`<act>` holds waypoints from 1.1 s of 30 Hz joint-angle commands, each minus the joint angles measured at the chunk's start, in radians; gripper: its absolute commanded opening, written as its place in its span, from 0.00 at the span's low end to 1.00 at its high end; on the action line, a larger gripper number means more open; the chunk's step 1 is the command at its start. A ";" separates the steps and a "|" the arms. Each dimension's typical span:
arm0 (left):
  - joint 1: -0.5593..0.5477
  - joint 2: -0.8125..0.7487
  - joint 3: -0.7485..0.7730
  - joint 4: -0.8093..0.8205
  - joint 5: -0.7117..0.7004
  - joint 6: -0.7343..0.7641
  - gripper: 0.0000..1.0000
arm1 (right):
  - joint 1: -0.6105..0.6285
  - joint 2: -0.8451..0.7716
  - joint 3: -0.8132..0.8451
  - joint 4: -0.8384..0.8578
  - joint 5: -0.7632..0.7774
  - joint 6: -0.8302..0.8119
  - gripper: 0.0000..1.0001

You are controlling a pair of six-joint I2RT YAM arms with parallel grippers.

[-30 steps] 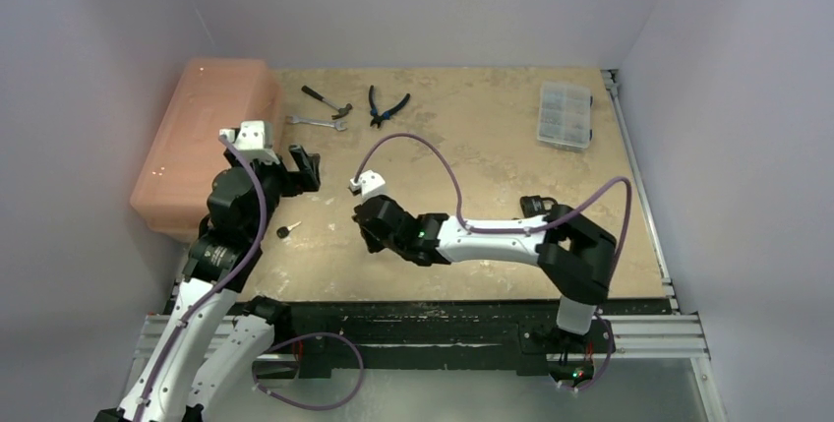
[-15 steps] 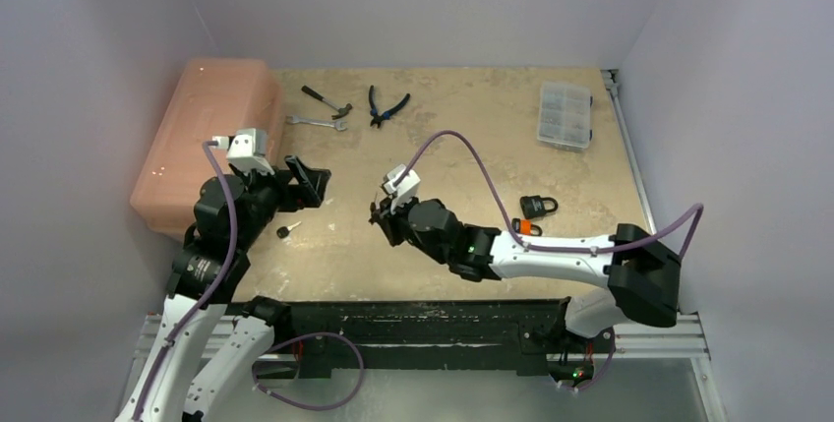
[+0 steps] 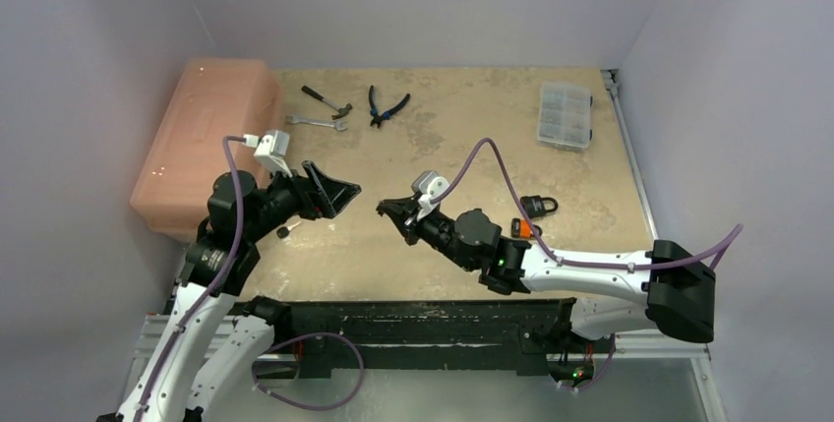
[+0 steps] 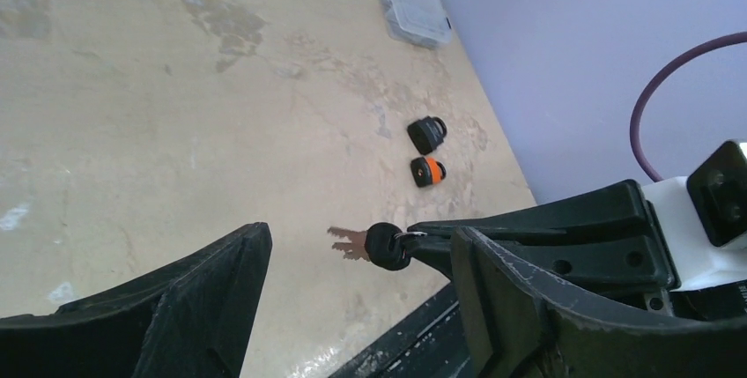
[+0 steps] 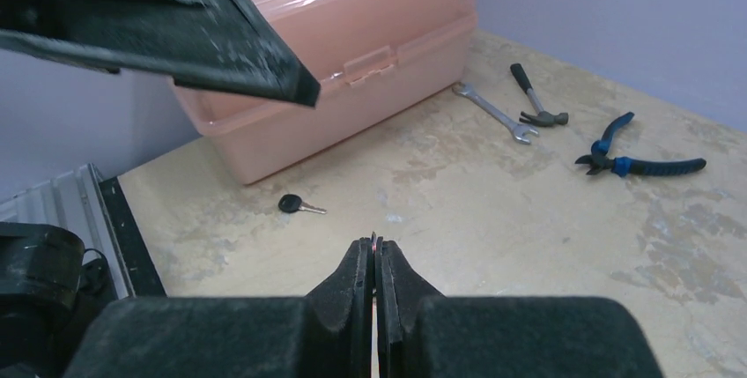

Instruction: Unlock with the key

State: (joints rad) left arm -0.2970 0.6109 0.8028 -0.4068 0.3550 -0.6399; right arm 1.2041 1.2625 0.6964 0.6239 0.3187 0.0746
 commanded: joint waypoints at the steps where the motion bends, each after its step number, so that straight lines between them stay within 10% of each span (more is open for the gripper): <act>1: -0.004 0.038 -0.029 0.085 0.122 -0.062 0.79 | 0.005 -0.027 -0.004 0.072 -0.008 -0.055 0.00; 15: -0.004 -0.033 -0.184 0.181 0.116 -0.088 0.76 | 0.005 -0.083 0.009 0.049 0.036 0.128 0.00; 33: -0.006 -0.209 -0.265 0.364 0.285 0.576 0.62 | -0.087 -0.237 0.223 -0.491 -0.056 0.440 0.00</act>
State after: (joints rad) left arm -0.2970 0.4171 0.5854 -0.1635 0.5045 -0.2707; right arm 1.1248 1.0496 0.8532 0.2264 0.3046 0.4316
